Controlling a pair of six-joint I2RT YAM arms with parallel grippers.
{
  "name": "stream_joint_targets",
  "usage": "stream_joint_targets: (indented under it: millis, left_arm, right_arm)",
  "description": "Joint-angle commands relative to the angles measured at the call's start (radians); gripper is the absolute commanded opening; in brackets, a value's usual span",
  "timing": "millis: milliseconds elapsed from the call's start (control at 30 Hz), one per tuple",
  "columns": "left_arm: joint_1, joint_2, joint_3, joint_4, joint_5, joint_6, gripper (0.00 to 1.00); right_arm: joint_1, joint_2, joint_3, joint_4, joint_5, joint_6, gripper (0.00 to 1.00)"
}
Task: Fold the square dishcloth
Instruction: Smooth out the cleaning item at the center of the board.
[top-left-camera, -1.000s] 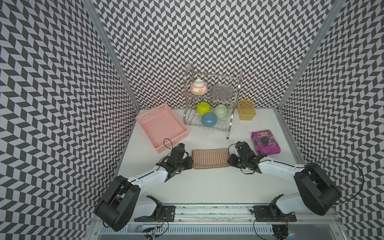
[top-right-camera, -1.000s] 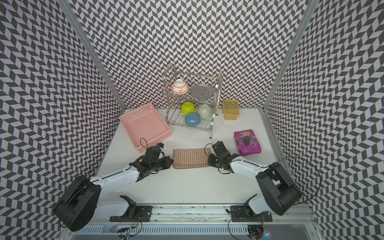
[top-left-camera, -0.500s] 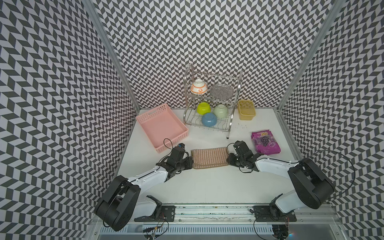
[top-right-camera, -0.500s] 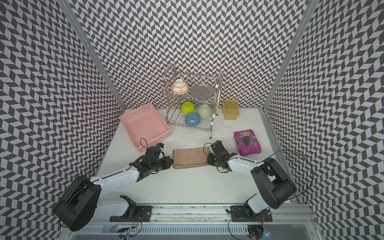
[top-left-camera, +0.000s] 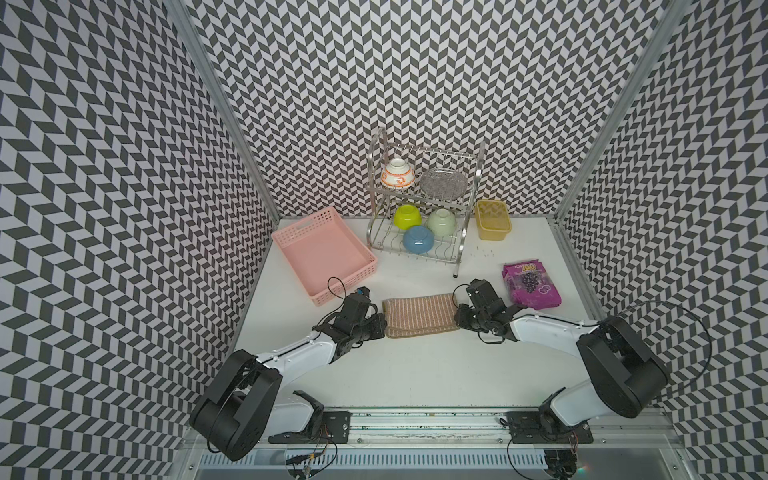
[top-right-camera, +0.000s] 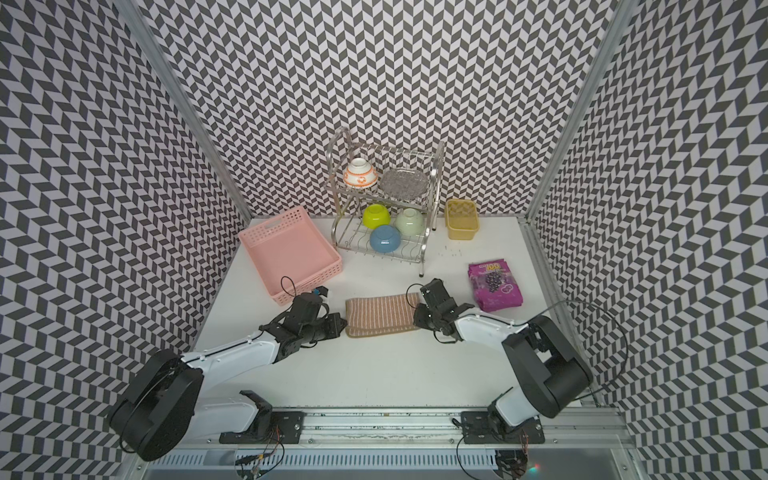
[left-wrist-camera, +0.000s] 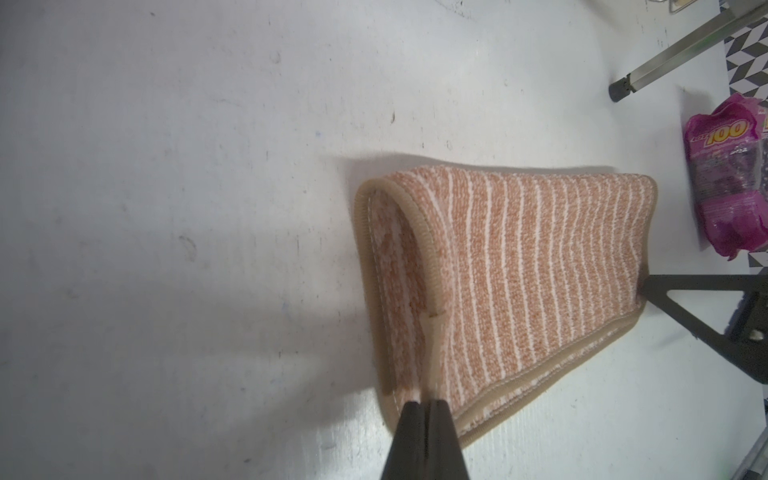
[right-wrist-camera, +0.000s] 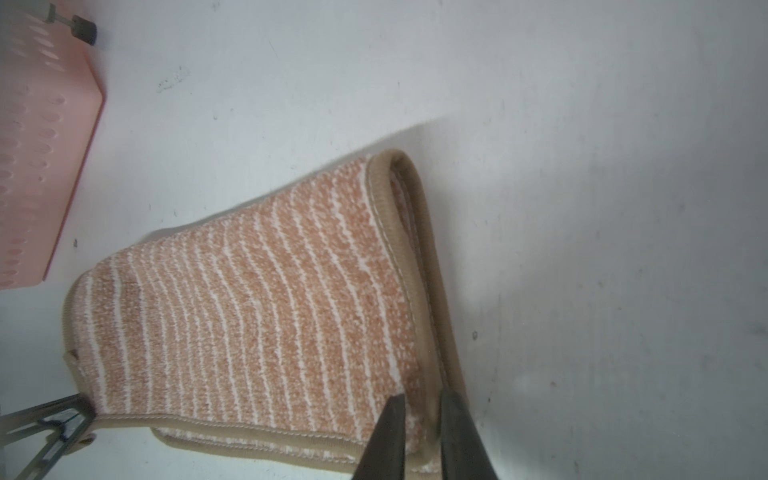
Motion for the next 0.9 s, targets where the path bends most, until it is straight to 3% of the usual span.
stream_joint_targets:
  millis: [0, 300, 467, 867]
  left_arm:
    - [-0.002, 0.009, -0.006, 0.011, 0.005, 0.008, 0.0]
    - [-0.002, 0.013, -0.004, 0.013, 0.01, 0.007, 0.0]
    - [-0.002, 0.006, -0.004, 0.013, 0.016, 0.007, 0.0]
    - [-0.002, -0.064, 0.019, -0.044, 0.031, 0.007, 0.0]
  right_arm:
    - [0.001, -0.007, 0.026, 0.016, 0.019, -0.014, 0.18]
    - [0.002, 0.008, 0.019, 0.025, 0.012, -0.011, 0.17]
    - [0.002, 0.016, 0.022, 0.023, 0.006, -0.012, 0.0]
    - [0.002, -0.064, 0.051, -0.054, 0.008, -0.032, 0.0]
